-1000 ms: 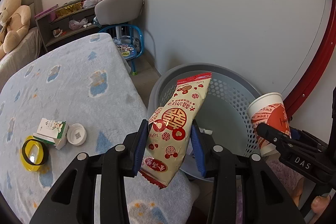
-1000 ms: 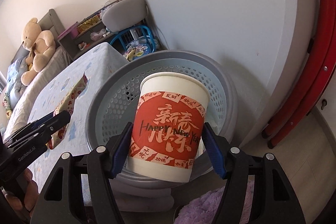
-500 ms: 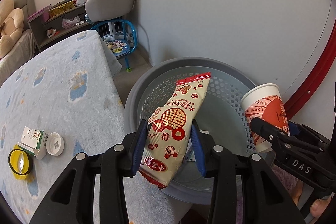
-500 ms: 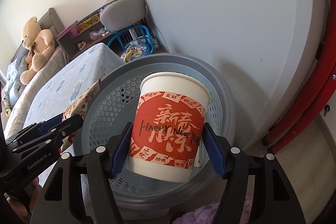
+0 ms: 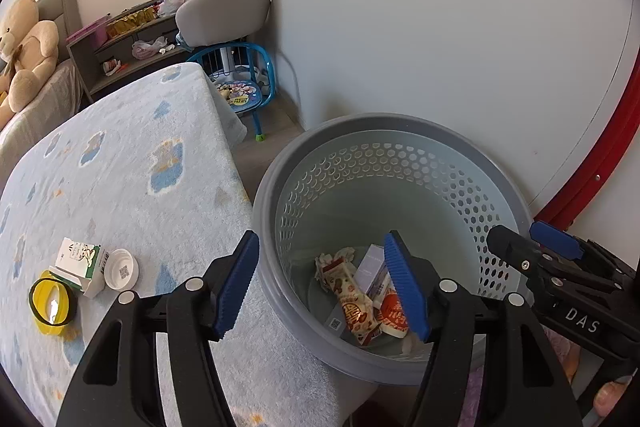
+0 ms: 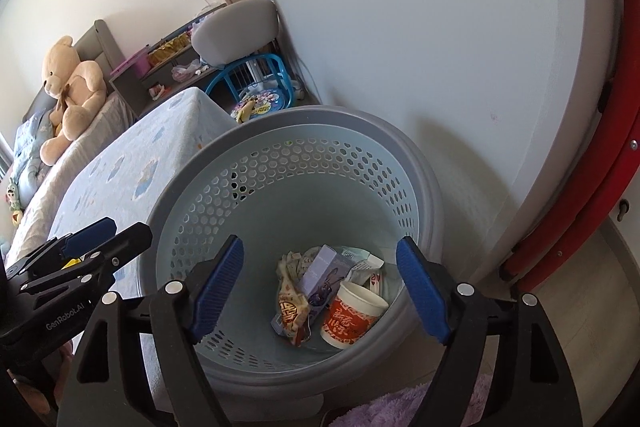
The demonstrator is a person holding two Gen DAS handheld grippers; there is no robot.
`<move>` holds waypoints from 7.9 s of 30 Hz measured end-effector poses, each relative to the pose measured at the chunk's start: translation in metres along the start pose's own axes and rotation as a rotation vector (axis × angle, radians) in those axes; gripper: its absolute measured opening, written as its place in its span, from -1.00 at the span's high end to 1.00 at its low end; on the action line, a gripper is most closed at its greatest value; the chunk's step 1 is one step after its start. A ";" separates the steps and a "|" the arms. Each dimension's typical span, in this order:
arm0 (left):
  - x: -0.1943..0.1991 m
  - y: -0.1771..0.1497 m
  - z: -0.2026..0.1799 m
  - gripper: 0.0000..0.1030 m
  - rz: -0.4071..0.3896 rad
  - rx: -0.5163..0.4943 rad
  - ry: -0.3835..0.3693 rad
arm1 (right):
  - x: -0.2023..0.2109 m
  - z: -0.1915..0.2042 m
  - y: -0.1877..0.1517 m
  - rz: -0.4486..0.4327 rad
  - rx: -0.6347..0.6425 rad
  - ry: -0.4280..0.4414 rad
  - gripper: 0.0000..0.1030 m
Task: Collect trash
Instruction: 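Withdraw both open grippers from the basket back over the table, then lower the left gripper onto the black tape roll and close on it, then grasp the white round lid with the right gripper while the left gripper holds the tape, then carry the tape roll and lid over the basket and open both grippers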
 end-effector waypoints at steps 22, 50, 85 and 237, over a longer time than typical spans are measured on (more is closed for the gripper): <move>0.024 -0.010 0.022 -0.36 -0.019 0.050 0.050 | 0.015 0.011 -0.021 -0.013 0.010 -0.007 -0.77; 0.084 -0.092 0.179 -0.36 -0.021 0.255 0.243 | 0.015 0.138 -0.054 0.022 0.214 0.103 -0.85; 0.068 -0.138 0.288 -0.36 0.040 0.418 0.337 | -0.022 0.233 -0.081 0.105 0.354 0.167 -0.87; 0.028 0.004 0.009 0.64 -0.046 -0.014 -0.022 | 0.001 0.027 -0.005 -0.013 0.088 -0.015 0.24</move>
Point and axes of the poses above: each gripper's, at about its wrist camera, not at the fingertips, and x roughly against the way its jaws point, z to its left, y to its top, the point moved 10 cm from there along -x, roughly the way its jaws point, and after that the axes turned 7 degrees about y, right-handed, at the moved point
